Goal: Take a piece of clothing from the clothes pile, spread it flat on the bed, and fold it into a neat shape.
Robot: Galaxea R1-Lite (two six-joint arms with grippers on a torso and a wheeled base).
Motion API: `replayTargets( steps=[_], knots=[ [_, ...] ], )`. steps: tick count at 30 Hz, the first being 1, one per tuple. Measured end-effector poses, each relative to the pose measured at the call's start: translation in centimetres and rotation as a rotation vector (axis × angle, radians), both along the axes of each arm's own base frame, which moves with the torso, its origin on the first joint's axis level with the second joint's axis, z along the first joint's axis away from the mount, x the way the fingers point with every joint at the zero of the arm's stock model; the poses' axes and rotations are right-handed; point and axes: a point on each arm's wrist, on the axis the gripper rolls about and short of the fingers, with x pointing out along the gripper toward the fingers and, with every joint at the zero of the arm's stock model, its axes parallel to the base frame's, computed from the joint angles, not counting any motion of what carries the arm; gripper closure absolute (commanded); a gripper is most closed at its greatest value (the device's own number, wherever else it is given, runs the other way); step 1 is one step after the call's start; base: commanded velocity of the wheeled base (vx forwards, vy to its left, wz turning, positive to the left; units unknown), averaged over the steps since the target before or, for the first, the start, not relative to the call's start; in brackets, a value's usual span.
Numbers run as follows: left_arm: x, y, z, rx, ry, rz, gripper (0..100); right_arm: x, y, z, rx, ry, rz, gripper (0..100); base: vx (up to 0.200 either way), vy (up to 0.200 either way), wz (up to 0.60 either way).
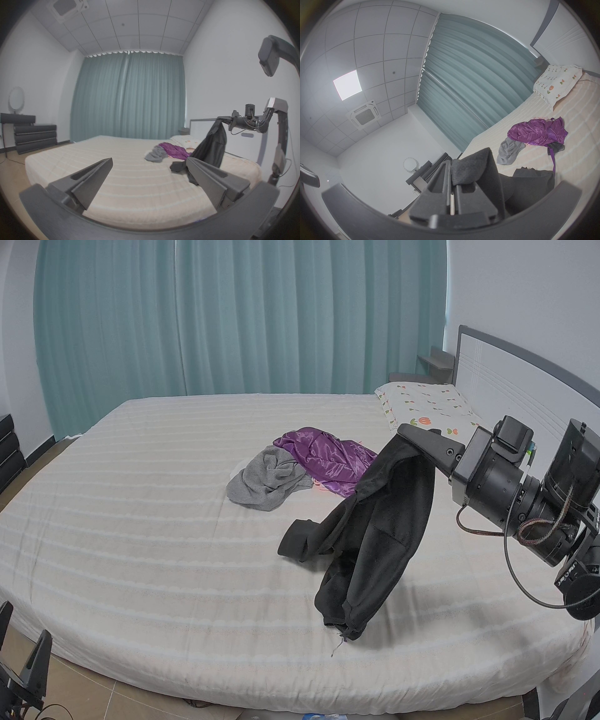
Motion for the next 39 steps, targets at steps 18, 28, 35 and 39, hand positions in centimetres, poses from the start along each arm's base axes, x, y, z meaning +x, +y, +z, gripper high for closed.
replayTargets(
  steps=[18, 28, 35, 39],
  knots=[
    [11.3, -2.6, 1.5, -0.010, 0.504, -0.412, 0, -1.2, 0.0, -0.5, -0.029, -0.002, 0.039, 100, 0.000, 0.000, 0.00],
    [16.6, -5.2, -0.4, 0.013, 0.612, -0.478, 0, -1.0, 0.1, -1.0, -0.043, 0.011, 0.037, 100, 0.000, 0.000, 0.00],
    [20.3, -6.6, -2.6, 0.029, 0.658, -0.413, 0, -0.8, 0.1, -1.2, -0.047, 0.017, 0.037, 100, 0.000, 0.000, 0.00],
    [22.4, -8.3, -3.8, -0.030, 0.657, -0.362, 0, -0.7, 0.1, -1.4, -0.050, 0.022, 0.032, 100, 0.000, 0.000, 0.00]
  ],
)
